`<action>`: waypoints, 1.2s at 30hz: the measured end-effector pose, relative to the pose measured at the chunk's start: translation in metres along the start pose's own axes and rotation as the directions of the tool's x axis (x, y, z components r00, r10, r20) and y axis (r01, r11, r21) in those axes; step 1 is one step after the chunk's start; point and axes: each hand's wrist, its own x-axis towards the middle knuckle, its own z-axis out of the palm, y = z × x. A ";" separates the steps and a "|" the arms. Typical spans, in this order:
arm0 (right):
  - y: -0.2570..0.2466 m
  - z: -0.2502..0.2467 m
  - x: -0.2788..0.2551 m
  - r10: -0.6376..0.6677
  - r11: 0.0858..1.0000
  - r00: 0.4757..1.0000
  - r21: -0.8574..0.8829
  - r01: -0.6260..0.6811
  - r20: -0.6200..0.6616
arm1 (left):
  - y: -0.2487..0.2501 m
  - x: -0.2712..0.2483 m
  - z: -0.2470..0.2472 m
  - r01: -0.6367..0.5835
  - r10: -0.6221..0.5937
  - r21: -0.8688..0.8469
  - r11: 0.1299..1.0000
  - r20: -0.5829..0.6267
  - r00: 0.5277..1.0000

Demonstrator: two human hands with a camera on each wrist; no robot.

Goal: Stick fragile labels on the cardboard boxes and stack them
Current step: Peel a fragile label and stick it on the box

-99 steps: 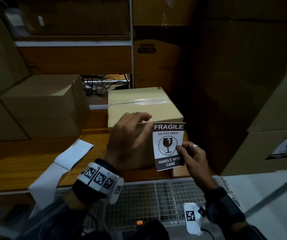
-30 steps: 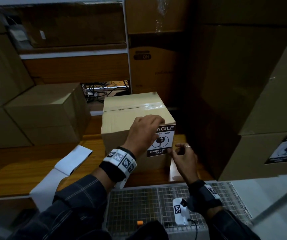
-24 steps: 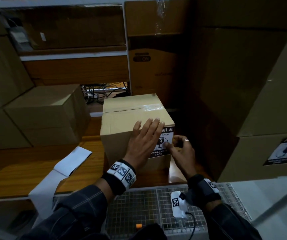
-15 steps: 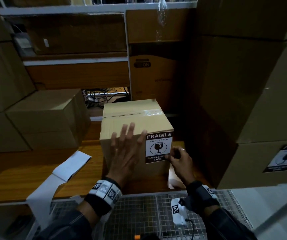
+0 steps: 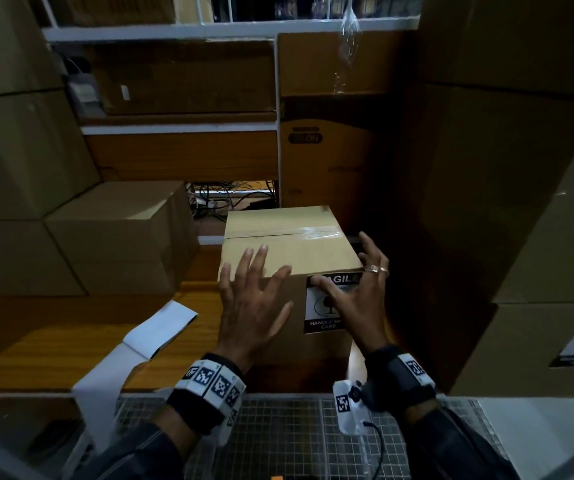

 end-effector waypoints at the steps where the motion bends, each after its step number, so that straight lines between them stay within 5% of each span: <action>1: -0.003 0.001 0.003 -0.040 0.999 0.999 -0.027 0.040 0.003 | -0.001 0.000 -0.001 0.005 -0.005 -0.019 1.000 -0.003 1.000; 8: -0.005 -0.007 0.016 -0.019 0.996 0.998 0.086 0.024 -0.064 | -0.009 -0.001 -0.003 0.023 -0.026 -0.098 0.995 -0.026 0.999; 12: 0.013 -0.024 0.006 0.036 0.992 0.999 0.122 -0.037 0.007 | -0.025 -0.009 -0.005 0.139 -0.152 -0.196 0.971 -0.056 0.987; 16: 0.036 -0.030 0.004 0.066 0.983 0.998 0.173 -0.067 0.009 | -0.036 -0.022 -0.007 0.273 -0.302 -0.460 0.845 0.012 0.953; 22: 0.040 -0.036 0.008 0.125 0.963 0.992 0.238 -0.125 0.013 | -0.045 -0.034 -0.002 0.356 -0.355 -0.684 0.637 0.150 0.923; 29: 0.065 -0.032 -0.022 0.215 0.949 0.967 0.203 -0.240 0.138 | -0.051 -0.055 0.019 0.587 -0.407 -0.674 0.448 0.431 0.805; 36: 0.086 -0.017 -0.047 0.384 0.851 0.856 0.228 -0.474 0.345 | -0.054 -0.061 0.045 0.612 -0.372 -0.687 0.392 0.490 0.788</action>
